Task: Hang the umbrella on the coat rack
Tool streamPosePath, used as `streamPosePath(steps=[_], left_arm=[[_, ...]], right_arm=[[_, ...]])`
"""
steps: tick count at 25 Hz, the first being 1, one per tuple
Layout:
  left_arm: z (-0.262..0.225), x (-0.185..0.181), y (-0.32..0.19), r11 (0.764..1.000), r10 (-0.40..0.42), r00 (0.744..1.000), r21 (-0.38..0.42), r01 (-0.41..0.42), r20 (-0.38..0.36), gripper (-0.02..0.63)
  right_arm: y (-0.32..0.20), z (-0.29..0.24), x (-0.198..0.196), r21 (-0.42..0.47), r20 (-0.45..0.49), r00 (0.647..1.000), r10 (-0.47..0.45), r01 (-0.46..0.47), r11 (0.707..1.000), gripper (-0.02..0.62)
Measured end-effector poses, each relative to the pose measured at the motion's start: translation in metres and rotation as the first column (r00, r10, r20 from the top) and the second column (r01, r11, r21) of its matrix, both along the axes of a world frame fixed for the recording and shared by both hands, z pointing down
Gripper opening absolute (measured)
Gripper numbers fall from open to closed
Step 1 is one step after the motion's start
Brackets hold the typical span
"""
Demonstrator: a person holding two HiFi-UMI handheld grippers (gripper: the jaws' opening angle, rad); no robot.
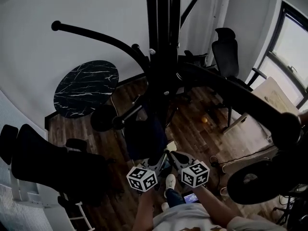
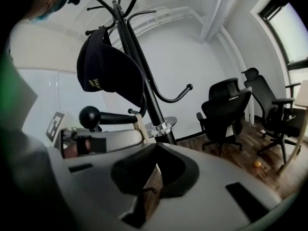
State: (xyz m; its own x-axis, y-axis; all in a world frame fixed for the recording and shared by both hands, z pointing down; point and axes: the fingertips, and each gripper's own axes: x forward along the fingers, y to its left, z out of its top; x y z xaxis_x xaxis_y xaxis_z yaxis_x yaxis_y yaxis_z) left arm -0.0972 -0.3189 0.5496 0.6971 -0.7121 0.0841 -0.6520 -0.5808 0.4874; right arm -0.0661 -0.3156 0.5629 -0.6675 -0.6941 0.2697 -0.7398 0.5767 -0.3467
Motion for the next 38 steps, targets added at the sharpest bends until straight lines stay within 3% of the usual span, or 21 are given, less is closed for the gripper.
streamPosePath(steps=[6, 14, 20, 24, 29, 34, 38], left_arm=[[0.000, -0.001, 0.001, 1.000, 0.000, 0.999, 0.005, 0.000, 0.032, 0.021], [-0.002, -0.001, 0.003, 0.999, -0.026, 0.986, 0.034, 0.021, 0.164, 0.021], [-0.004, 0.002, 0.011, 0.994, -0.040, 0.931, 0.112, 0.000, 0.362, 0.023], [-0.008, 0.003, 0.019, 0.992, -0.059, 0.925, 0.124, 0.013, 0.375, 0.078], [-0.015, -0.003, 0.033, 0.988, -0.101, 0.916, 0.145, 0.047, 0.388, 0.044], [-0.019, -0.004, 0.054, 0.986, -0.120, 0.892, 0.158, 0.055, 0.437, 0.021], [-0.023, -0.006, 0.076, 0.984, -0.143, 0.906, 0.155, 0.087, 0.398, 0.020]], right_arm=[[-0.011, -0.010, 0.011, 0.062, -0.041, 0.999, 0.025, -0.022, 0.998, 0.011], [-0.001, -0.015, 0.022, 0.099, -0.050, 0.997, 0.063, -0.058, 0.993, 0.012], [0.018, -0.013, 0.011, 0.071, -0.033, 0.999, 0.025, -0.023, 0.997, 0.012], [0.031, -0.014, 0.011, 0.081, -0.044, 0.999, 0.014, -0.011, 0.997, 0.012], [0.042, -0.022, 0.015, 0.101, -0.036, 0.999, 0.017, -0.014, 0.995, 0.011], [0.060, -0.031, 0.014, 0.126, -0.044, 0.999, 0.004, 0.002, 0.992, 0.012], [0.080, -0.035, 0.014, 0.154, -0.080, 0.996, -0.030, 0.042, 0.987, 0.011]])
